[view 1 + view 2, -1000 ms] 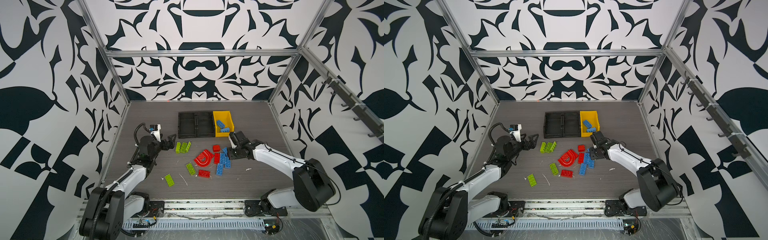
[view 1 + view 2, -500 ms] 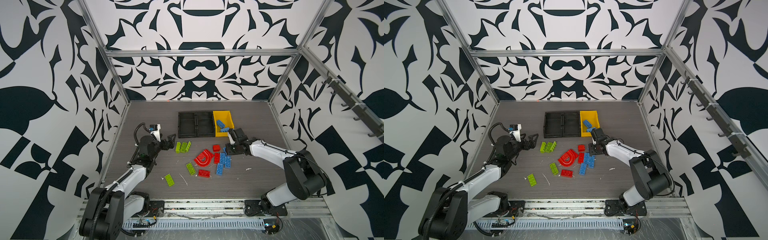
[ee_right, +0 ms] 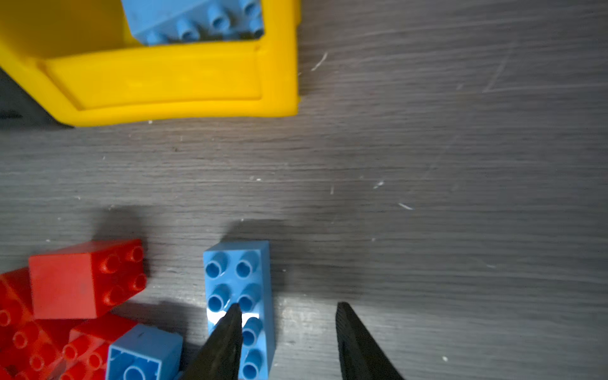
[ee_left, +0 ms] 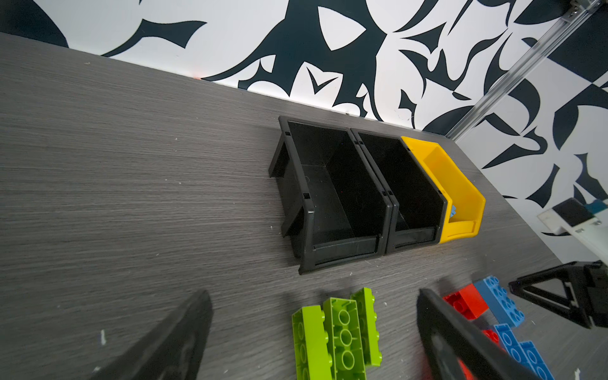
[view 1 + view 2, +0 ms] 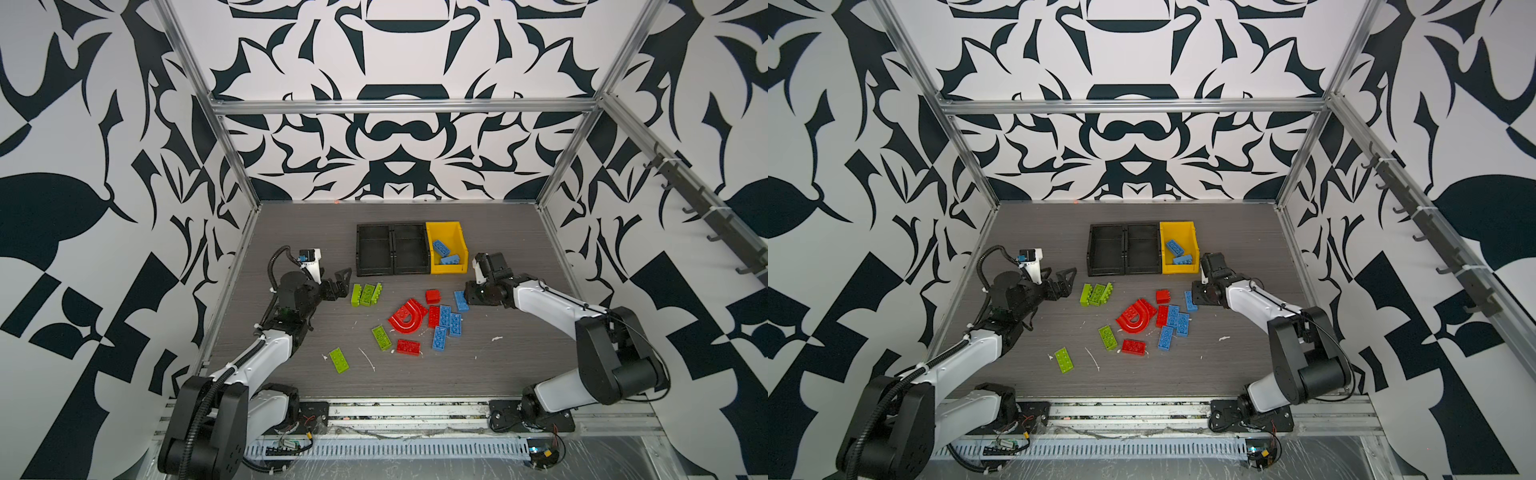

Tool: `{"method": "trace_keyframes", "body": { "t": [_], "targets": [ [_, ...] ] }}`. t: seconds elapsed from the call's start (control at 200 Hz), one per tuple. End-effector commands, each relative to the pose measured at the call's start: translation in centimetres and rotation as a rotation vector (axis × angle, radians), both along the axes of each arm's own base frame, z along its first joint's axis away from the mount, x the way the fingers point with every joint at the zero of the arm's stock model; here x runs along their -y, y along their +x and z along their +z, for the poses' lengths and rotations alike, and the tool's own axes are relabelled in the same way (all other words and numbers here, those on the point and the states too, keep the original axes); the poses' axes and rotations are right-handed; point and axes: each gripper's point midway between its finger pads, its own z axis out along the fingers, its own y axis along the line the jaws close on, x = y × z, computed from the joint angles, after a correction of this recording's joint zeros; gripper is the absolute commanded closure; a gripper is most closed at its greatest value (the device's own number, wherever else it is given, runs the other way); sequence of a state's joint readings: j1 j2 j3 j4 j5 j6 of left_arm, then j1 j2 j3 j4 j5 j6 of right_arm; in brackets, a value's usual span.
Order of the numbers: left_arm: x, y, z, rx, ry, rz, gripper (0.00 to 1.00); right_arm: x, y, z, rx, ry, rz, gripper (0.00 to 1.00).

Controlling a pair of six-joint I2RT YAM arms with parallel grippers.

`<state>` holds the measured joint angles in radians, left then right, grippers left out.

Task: Sort the legos into containers by color
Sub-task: Move the lego to the middle-right of the table, then pick up the lego from the middle-right of the table.

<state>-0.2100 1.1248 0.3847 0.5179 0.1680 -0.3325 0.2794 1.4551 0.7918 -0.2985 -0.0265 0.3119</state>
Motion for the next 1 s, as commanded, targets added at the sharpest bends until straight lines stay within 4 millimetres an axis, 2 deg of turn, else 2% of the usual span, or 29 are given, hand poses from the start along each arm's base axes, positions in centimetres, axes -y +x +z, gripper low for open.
{"method": "trace_keyframes", "body": {
  "t": [0.0, 0.105, 0.36, 0.84, 0.995],
  "targets": [
    [-0.1, -0.2, 0.1, 0.01, 0.004, 0.003, 0.01, -0.3, 0.3, 2.7, 0.061, 0.011, 0.002, 0.49],
    [-0.1, -0.3, 0.1, 0.009, 0.005, 0.003, 0.01, -0.9, 0.3, 3.0, 0.068, -0.021, 0.036, 0.47],
    [-0.1, -0.3, 0.1, 0.011, 0.004, 0.003, 0.01, -2.6, 0.5, 1.4, 0.002, -0.11, 0.111, 0.43],
    [-0.1, -0.3, 0.3, 0.015, 0.0, 0.003, 0.0, -2.9, 0.7, -1.4, -0.057, -0.152, 0.125, 0.43],
    [-0.1, -0.4, 0.3, 0.015, 0.001, 0.002, 0.01, -3.1, 1.0, -1.9, -0.059, -0.144, 0.127, 0.46]
  ]
}}
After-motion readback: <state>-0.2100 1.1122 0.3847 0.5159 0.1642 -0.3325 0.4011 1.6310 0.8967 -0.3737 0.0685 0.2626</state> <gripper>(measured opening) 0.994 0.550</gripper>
